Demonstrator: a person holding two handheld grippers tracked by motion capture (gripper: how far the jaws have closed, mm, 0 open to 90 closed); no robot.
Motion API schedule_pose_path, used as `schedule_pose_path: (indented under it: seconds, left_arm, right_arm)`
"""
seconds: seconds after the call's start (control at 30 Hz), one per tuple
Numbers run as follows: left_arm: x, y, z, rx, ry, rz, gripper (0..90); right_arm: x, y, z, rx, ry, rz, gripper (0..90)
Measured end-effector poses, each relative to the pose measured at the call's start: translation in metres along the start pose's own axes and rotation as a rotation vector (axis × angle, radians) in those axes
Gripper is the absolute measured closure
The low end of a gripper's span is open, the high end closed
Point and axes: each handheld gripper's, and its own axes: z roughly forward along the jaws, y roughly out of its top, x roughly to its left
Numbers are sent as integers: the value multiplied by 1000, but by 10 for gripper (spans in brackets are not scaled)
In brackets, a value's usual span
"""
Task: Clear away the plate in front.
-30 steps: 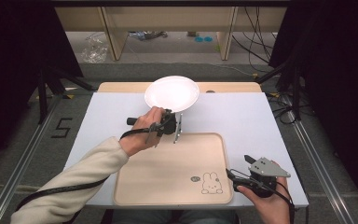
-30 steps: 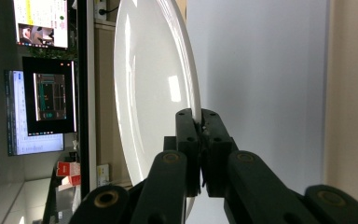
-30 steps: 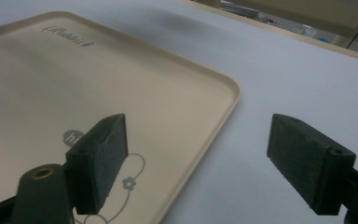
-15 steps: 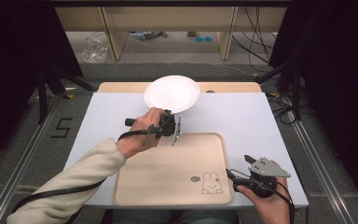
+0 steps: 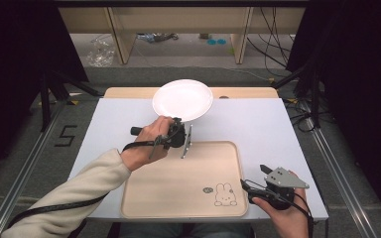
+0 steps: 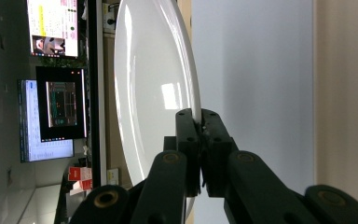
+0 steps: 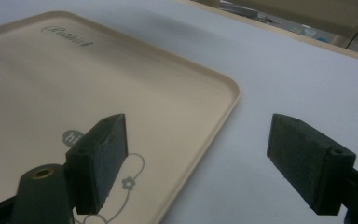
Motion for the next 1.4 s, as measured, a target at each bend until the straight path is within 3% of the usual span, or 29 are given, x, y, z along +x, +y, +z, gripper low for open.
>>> schedule_pose_path:
  seconds: [1.4]
  left_arm:
    - [-6, 3, -37, -26, 22, 37, 872]
  right_arm:
    - [0, 0, 0, 4, -4, -9, 212]
